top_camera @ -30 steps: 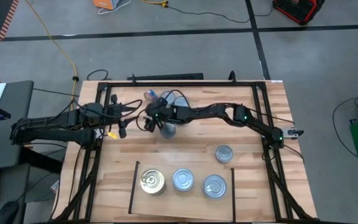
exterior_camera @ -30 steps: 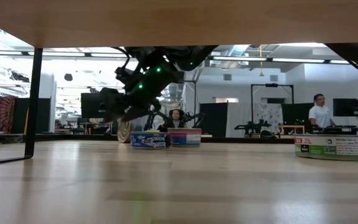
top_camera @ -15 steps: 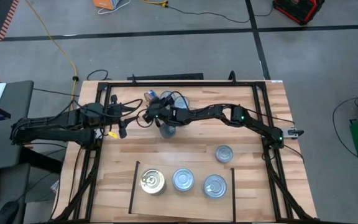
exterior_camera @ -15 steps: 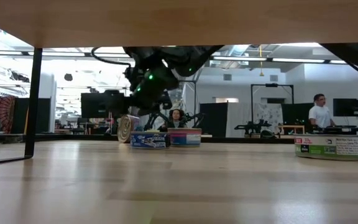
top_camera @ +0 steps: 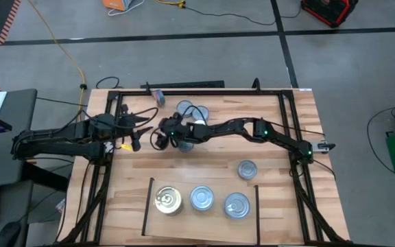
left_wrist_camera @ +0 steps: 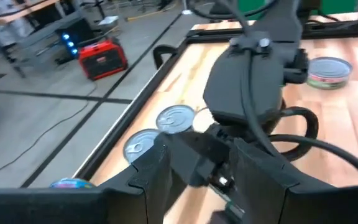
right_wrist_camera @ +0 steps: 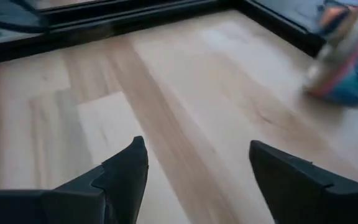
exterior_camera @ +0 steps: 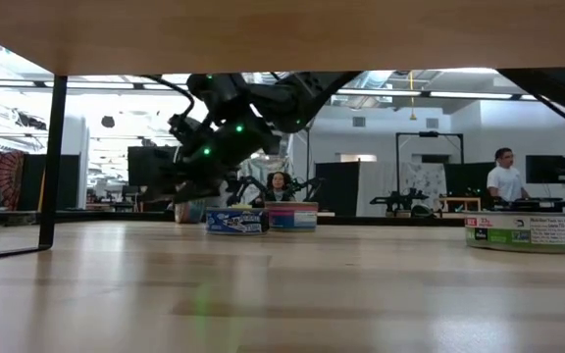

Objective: Stack canned seafood by type on shelf
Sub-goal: Put the top blue and pink tuna can on the top of the left stacked tuna cans on the shelf

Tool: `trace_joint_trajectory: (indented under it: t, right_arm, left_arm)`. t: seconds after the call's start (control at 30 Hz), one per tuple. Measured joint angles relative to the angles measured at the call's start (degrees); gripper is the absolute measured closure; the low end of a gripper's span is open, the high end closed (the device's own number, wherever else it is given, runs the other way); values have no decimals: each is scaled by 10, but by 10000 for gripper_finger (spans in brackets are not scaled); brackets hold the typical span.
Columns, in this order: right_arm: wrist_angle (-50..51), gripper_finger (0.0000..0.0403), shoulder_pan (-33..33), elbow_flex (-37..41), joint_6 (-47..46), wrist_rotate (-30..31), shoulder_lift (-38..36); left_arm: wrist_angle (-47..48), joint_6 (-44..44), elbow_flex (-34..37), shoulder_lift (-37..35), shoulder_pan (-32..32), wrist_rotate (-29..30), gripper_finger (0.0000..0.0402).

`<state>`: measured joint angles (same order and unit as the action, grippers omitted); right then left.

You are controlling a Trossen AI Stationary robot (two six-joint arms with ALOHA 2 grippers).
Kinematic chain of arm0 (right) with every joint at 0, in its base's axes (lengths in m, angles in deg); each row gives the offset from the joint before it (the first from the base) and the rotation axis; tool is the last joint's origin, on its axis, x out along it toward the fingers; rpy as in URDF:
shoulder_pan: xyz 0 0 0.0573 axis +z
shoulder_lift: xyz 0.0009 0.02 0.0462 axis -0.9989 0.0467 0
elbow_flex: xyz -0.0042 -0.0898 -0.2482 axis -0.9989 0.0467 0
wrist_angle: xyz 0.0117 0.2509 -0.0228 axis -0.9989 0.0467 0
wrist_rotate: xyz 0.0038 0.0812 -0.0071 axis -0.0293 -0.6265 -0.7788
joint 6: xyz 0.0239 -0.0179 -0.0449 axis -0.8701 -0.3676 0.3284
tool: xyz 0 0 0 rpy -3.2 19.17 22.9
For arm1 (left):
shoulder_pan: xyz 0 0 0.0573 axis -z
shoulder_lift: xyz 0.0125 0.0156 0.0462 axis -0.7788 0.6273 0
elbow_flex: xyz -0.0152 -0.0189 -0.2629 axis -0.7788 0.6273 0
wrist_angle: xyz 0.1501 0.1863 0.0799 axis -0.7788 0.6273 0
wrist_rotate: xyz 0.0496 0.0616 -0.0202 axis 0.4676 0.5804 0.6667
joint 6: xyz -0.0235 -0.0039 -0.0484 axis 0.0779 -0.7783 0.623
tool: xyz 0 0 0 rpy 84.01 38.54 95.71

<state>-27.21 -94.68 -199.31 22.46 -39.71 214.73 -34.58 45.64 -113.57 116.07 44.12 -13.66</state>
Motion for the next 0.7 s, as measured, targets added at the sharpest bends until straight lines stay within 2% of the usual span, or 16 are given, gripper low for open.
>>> trace_joint_trajectory:
  t: [0.13,0.27,0.37,0.53,0.63,0.7]
  right_arm:
    - [61,101,9,0,-34,11,-19]
    - [190,101,27,0,-35,11,-68]
    - [266,101,39,0,-30,10,-111]
    - [312,101,55,0,2,19,-176]
    - [372,101,65,0,7,60,-217]
    - [418,101,74,0,8,98,-242]
  left_arm:
    - [15,30,0,2,0,66,244]
    - [28,40,0,17,-10,138,244]
    - [29,30,0,37,-38,161,244]
    - [17,17,0,92,-124,112,244]
    - [16,15,0,133,-194,73,244]
    - [0,14,0,159,-249,20,244]
